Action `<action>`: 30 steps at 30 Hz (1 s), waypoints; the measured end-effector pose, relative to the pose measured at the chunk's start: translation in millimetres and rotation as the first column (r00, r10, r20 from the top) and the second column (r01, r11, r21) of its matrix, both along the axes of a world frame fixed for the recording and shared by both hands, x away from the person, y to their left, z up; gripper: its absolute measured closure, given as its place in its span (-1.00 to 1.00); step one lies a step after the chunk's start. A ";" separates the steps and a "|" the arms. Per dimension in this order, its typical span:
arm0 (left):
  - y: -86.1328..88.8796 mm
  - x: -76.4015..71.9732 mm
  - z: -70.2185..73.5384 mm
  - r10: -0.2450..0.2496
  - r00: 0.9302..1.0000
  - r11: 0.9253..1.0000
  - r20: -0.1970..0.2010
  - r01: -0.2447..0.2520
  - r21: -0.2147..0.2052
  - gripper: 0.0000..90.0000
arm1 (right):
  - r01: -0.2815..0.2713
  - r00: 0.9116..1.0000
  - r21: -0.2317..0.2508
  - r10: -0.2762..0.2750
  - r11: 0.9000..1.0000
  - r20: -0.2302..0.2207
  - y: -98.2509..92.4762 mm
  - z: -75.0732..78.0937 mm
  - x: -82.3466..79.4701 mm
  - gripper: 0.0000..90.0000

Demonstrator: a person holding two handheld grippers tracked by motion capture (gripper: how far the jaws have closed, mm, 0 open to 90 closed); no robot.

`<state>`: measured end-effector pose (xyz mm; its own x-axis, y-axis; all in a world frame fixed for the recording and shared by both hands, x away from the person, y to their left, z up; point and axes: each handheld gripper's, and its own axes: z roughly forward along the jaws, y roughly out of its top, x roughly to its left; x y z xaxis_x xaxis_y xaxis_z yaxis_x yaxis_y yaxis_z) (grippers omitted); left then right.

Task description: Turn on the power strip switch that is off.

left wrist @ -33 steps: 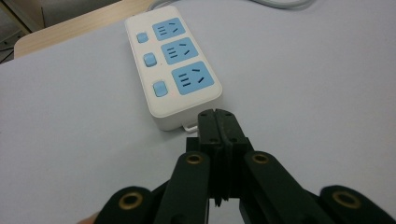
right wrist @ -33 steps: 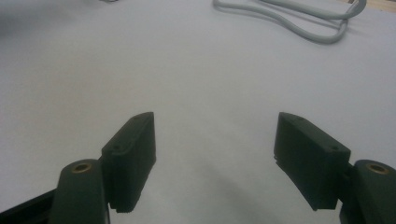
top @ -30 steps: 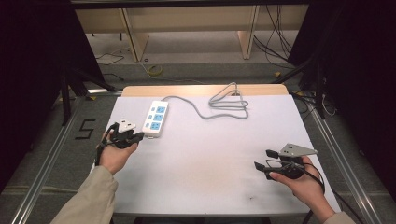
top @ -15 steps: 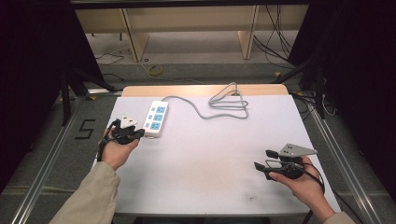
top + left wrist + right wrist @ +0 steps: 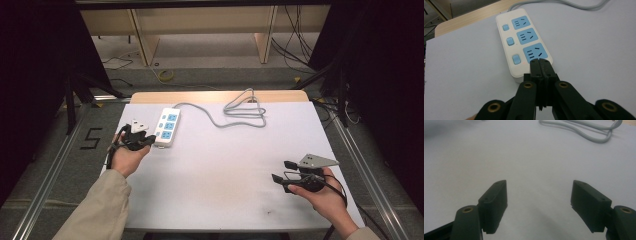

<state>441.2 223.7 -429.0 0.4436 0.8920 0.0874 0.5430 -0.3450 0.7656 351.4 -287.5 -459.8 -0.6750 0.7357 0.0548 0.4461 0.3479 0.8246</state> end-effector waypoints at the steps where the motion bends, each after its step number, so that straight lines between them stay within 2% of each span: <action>1: -0.3 0.7 -0.1 0.002 1.000 1.000 0.001 -0.002 -0.001 1.00 | 0.000 1.000 0.000 0.000 1.000 0.001 0.0 0.1 -0.1 -0.33; 30: -0.8 14.9 0.8 0.030 1.000 1.000 -0.006 -0.030 -0.010 1.00 | -0.014 1.000 -0.005 0.014 1.000 0.011 1.7 1.8 -1.8 -0.34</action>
